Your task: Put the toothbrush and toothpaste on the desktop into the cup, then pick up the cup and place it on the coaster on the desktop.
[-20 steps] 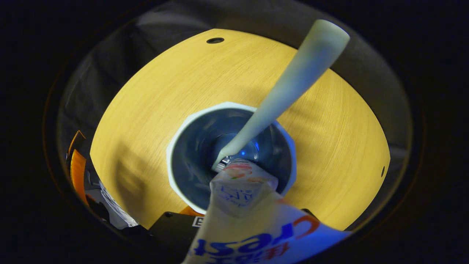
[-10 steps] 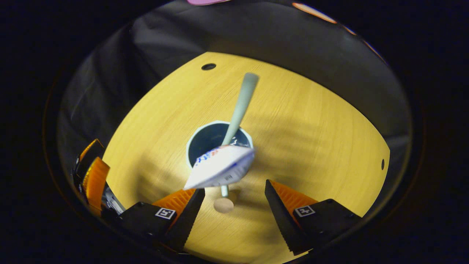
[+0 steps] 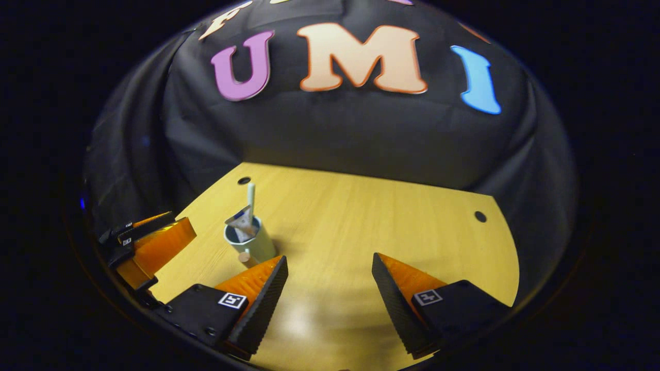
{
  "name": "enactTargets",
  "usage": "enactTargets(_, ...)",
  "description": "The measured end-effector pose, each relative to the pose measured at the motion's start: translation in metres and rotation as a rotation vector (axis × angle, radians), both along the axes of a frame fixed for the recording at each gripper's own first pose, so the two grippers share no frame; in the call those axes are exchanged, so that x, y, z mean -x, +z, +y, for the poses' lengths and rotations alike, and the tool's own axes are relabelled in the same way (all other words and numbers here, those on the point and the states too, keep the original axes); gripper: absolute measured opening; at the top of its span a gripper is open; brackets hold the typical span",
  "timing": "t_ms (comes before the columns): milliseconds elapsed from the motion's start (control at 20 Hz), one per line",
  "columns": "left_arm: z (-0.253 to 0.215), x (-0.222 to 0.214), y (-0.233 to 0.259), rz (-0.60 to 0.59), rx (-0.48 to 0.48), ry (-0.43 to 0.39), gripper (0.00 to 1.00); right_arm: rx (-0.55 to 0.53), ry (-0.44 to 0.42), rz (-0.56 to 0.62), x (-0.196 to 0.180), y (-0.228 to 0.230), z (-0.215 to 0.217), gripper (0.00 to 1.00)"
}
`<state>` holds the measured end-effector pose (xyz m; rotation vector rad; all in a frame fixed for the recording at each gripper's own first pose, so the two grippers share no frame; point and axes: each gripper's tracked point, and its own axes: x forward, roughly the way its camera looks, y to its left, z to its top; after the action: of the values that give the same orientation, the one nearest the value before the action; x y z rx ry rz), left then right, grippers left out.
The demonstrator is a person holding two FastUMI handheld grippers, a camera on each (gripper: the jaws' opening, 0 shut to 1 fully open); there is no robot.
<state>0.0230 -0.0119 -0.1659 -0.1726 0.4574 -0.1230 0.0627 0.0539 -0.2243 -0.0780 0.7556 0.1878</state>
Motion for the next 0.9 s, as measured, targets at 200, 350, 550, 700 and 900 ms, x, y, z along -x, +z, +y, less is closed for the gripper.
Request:
enactTargets(200,-0.037,-0.003,0.025,-0.065,-0.025,-0.029,0.95,-0.074,-0.096,-0.198,0.007,0.049,-0.045,1.0)
enactTargets(350,-0.057,-0.002,0.038,-0.088,-0.026,-0.047,0.94,-0.08,-0.144,-0.322,0.01,0.081,-0.076,1.0)
enactTargets(550,-0.07,-0.005,0.06,-0.15,-0.047,-0.075,0.95,-0.077,-0.168,-0.376,0.011,0.1,-0.098,1.0)
enactTargets(700,-0.072,-0.007,0.071,-0.176,-0.043,-0.076,0.94,-0.107,-0.185,-0.418,0.009,0.114,-0.099,1.0)
enactTargets(900,-0.068,-0.009,0.081,-0.204,-0.046,-0.074,0.94,-0.114,-0.182,-0.485,0.003,0.135,-0.095,1.0)
